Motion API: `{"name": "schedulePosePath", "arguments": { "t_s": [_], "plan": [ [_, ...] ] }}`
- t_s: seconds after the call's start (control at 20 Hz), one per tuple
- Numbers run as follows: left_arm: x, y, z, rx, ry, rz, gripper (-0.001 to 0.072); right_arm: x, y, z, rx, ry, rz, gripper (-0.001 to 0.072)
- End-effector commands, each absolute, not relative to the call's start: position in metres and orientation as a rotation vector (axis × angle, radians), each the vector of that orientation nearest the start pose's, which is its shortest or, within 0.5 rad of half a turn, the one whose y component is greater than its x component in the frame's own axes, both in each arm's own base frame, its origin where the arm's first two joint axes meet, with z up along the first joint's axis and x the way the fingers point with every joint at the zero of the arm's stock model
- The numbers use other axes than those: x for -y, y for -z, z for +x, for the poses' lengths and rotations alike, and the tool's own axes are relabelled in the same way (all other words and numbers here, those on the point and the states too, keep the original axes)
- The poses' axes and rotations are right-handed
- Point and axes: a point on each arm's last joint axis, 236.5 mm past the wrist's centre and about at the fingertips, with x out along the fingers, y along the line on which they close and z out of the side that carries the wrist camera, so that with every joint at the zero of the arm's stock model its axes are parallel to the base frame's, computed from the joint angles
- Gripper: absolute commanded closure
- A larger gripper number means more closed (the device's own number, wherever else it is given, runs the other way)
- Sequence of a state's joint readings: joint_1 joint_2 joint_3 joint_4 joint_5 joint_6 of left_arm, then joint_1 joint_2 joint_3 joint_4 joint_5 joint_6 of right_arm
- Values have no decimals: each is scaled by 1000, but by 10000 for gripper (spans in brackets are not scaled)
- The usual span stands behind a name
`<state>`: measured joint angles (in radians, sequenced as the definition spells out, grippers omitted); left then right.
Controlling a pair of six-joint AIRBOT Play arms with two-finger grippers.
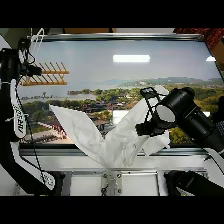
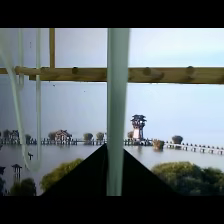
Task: Fold the clothes and pants, and hang the long-sleeved shirts on hangers.
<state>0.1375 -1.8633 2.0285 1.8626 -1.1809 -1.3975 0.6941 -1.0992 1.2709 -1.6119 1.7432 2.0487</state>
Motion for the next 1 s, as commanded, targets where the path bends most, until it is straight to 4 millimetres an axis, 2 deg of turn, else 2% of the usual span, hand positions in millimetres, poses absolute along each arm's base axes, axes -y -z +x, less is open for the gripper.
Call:
{"name": "schedulePosePath", "arguments": {
  "t_s": [0.0, 0.15, 0.3, 0.4, 0.5, 0.6, 0.7, 0.75, 0.85, 0.95],
  "plan": [
    [-103, -110, 551, -1018, -187, 342, 697, -161, -82, 208, -1543, -137, -191, 689],
    [-48, -154, 538, -952, -45, 407, 696, -161, -82, 208, -1543, -137, -191, 689],
    [16, -186, 511, -893, 253, 497, 696, -161, -82, 208, -1543, -138, -191, 690],
    [54, -203, 482, -847, 472, 517, 697, -161, -82, 208, -1543, -137, -191, 690],
    [79, -211, 447, -815, 645, 512, 697, -161, -82, 208, -1543, -137, -191, 690],
    [81, -197, 405, -889, 742, 483, 697, -161, -82, 208, -1543, -138, -191, 689],
    [66, -171, 365, -1042, 760, 469, 695, -161, -82, 208, -1543, -137, -191, 689],
    [54, -160, 353, -1095, 738, 471, 695, -161, -82, 208, -1543, -137, -191, 689],
    [46, -149, 342, -1101, 742, 482, 695, -161, -82, 208, -1543, -138, -191, 689],
    [53, -139, 323, -1021, 949, 624, 696, -161, -82, 208, -1543, -137, -191, 689]
  ]
}}
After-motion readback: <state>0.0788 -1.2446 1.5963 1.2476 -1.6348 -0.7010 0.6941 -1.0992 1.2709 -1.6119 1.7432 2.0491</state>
